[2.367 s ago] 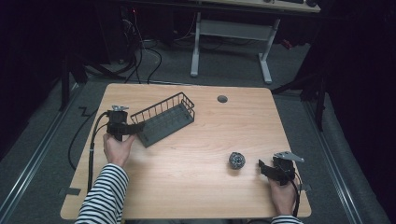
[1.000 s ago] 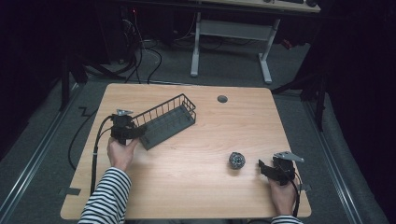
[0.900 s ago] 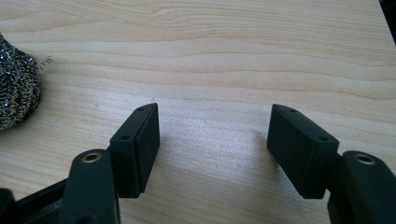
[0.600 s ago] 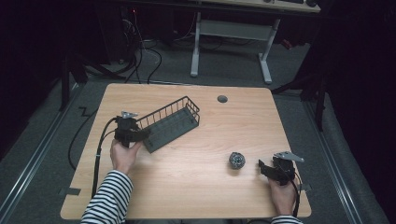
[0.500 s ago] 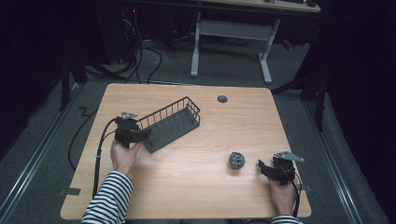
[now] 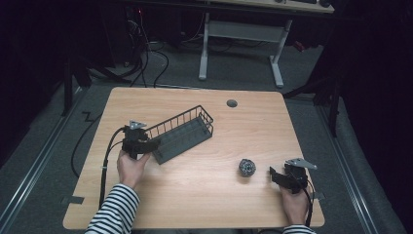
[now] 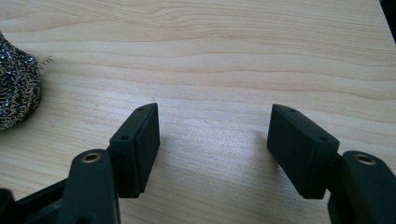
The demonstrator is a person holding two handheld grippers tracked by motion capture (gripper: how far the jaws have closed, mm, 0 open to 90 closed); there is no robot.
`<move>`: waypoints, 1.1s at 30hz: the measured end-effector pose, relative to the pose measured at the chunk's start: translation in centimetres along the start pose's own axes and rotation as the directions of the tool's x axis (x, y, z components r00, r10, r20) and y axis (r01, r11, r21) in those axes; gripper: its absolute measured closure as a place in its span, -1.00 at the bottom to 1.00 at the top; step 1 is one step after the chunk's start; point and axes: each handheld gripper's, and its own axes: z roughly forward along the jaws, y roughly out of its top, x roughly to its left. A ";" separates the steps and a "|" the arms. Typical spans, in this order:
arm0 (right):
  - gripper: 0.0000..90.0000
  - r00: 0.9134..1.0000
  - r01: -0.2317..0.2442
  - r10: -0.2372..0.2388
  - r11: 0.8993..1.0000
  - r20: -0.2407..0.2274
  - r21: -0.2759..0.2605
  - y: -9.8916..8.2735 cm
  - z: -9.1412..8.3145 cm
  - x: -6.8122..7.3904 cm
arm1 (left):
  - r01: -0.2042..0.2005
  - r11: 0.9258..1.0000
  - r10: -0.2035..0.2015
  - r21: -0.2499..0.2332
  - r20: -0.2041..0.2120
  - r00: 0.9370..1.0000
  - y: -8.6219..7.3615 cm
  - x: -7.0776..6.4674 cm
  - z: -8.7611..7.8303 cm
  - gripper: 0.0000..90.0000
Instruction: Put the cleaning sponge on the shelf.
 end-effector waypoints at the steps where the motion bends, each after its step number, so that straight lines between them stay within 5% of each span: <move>1: -0.23 1.000 0.000 0.000 1.000 0.000 0.000 0.0 0.0 0.0 | 0.000 1.000 0.000 0.000 0.000 1.000 0.0 0.0 0.0 -0.05; 33: -0.23 1.000 0.001 -0.001 1.000 0.000 -0.001 0.0 0.0 0.0 | -0.061 0.998 0.061 -0.002 0.076 0.995 -1.1 -2.9 -0.5 -0.05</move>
